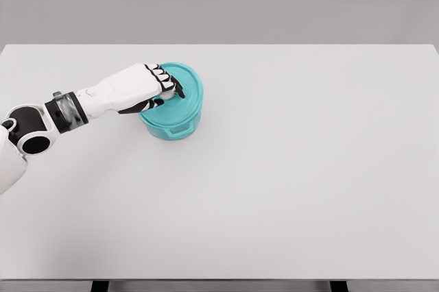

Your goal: Cover the pot with left arm

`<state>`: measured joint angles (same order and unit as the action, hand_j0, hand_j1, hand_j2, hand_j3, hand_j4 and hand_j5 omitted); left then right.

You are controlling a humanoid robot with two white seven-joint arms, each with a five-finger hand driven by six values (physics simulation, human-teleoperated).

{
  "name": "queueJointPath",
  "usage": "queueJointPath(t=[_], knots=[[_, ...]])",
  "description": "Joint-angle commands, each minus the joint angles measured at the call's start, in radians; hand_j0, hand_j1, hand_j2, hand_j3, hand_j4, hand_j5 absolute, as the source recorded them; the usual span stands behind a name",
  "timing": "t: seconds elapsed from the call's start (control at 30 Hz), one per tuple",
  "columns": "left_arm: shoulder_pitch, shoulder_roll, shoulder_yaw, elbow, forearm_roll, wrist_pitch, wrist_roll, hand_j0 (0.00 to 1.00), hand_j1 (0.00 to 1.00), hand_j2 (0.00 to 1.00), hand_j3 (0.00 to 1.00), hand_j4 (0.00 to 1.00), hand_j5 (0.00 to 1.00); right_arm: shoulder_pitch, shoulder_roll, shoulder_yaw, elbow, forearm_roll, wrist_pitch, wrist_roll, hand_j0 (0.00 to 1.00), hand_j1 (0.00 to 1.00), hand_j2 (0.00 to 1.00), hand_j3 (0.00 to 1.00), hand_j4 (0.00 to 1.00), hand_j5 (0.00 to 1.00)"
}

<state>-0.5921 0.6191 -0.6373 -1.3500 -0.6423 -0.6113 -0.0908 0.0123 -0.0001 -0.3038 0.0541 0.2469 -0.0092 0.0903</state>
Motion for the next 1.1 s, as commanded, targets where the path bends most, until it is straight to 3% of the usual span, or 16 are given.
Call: queueJointPath(t=[0.0,1.07], knots=[[-0.002,0.001,0.001,0.003,0.006,0.000,0.000,0.65,0.65,0.65,0.65,0.65,0.65,0.000,0.000,0.000,0.001,0.000,0.000,0.000,1.00,1.00,1.00,1.00,1.00,1.00],[0.000,-0.013,-0.002,0.032,0.006,0.000,0.000,0.72,0.72,0.72,0.72,0.72,0.72,0.000,0.000,0.000,0.000,0.000,0.000,0.000,1.00,1.00,1.00,1.00,1.00,1.00]])
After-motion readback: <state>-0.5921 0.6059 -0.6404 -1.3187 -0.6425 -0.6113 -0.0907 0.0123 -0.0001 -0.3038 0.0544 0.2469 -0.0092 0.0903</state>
